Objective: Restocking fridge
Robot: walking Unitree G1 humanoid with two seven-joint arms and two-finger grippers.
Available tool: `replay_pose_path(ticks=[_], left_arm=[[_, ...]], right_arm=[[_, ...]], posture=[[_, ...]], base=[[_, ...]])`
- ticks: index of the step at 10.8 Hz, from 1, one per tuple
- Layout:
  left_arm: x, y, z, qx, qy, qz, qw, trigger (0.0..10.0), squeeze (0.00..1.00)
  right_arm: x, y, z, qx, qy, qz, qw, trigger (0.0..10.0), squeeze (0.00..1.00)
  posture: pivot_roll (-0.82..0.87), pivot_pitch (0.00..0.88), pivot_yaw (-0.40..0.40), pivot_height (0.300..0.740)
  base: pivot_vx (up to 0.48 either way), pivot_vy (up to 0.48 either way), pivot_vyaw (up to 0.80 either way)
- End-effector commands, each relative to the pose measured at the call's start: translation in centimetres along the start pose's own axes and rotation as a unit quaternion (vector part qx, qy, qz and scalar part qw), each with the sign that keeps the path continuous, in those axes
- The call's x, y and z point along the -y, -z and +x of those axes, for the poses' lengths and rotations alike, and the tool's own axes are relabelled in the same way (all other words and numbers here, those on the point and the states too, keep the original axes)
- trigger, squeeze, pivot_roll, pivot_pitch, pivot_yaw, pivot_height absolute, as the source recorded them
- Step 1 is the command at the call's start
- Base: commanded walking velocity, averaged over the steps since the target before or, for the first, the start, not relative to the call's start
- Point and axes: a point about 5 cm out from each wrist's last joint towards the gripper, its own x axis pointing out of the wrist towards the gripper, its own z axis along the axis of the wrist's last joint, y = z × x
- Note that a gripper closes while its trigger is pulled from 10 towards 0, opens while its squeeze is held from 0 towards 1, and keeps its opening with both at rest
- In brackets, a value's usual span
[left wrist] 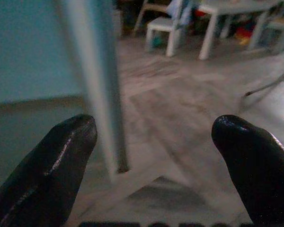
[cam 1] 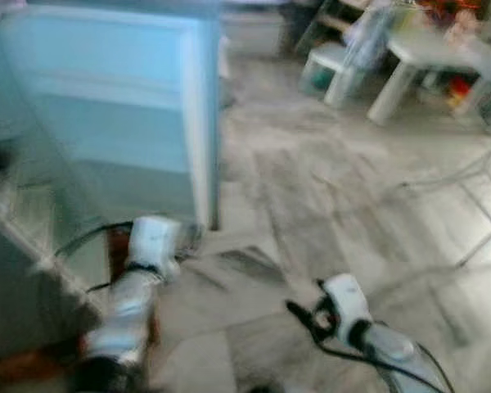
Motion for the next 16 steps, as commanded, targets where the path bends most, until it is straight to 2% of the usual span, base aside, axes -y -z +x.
replay_pose_path(ticks=[1, 5, 7, 9, 10, 14, 16], left_arm=[[-1.3, 0.3, -0.5, -0.012, -0.020, 0.011, 1.000, 10.0, 0.00], [-0.7, -0.2, 0.8, -0.013, -0.015, 0.024, 1.000, 10.0, 0.00], [-0.7, -1.1, 2.1, -0.007, -0.012, 0.049, 0.999, 10.0, 0.00], [-1.2, -1.5, 3.6, -0.018, -0.048, 0.079, 0.996, 10.0, 0.00], [-1.1, -1.7, 4.0, -0.016, -0.047, 0.081, 0.995, 10.0, 0.00], [0.8, -3.9, 6.7, 0.007, -0.024, 0.089, 0.996, 10.0, 0.00], [0.4, -3.2, 6.0, 0.009, -0.032, 0.088, 0.996, 10.0, 0.00]], right_arm=[[-0.2, -2.1, 0.5, 0.034, -0.004, -0.015, 0.999, 10.0, 0.00], [-0.6, -2.9, 0.1, 0.042, -0.003, -0.020, 0.999, 10.0, 0.00], [-1.0, -3.4, 0.0, 0.052, -0.013, -0.031, 0.998, 10.0, 0.00], [-0.9, -3.4, -0.1, 0.051, -0.006, -0.024, 0.998, 10.0, 0.00], [-0.9, -3.4, -0.1, 0.050, -0.005, -0.024, 0.998, 10.0, 0.00], [-0.8, -3.1, 0.0, 0.046, -0.002, -0.026, 0.999, 10.0, 0.00], [-0.9, -3.0, 0.0, 0.045, -0.001, -0.026, 0.999, 10.0, 0.00]], posture=[[0.10, 0.055, -0.070, 0.740], [0.10, 0.055, -0.069, 0.740], [0.10, 0.058, -0.069, 0.740], [0.09, 0.059, -0.064, 0.740], [0.09, 0.059, -0.064, 0.740], [0.08, 0.055, -0.061, 0.740], [0.08, 0.057, -0.060, 0.740]], base=[[0.439, 0.000, 0.00], [0.475, 0.000, 0.00], [0.480, 0.000, 0.32], [0.480, 0.000, 0.29], [0.341, 0.000, 0.00], [0.323, 0.000, 0.00], [0.000, 0.000, 0.00]])
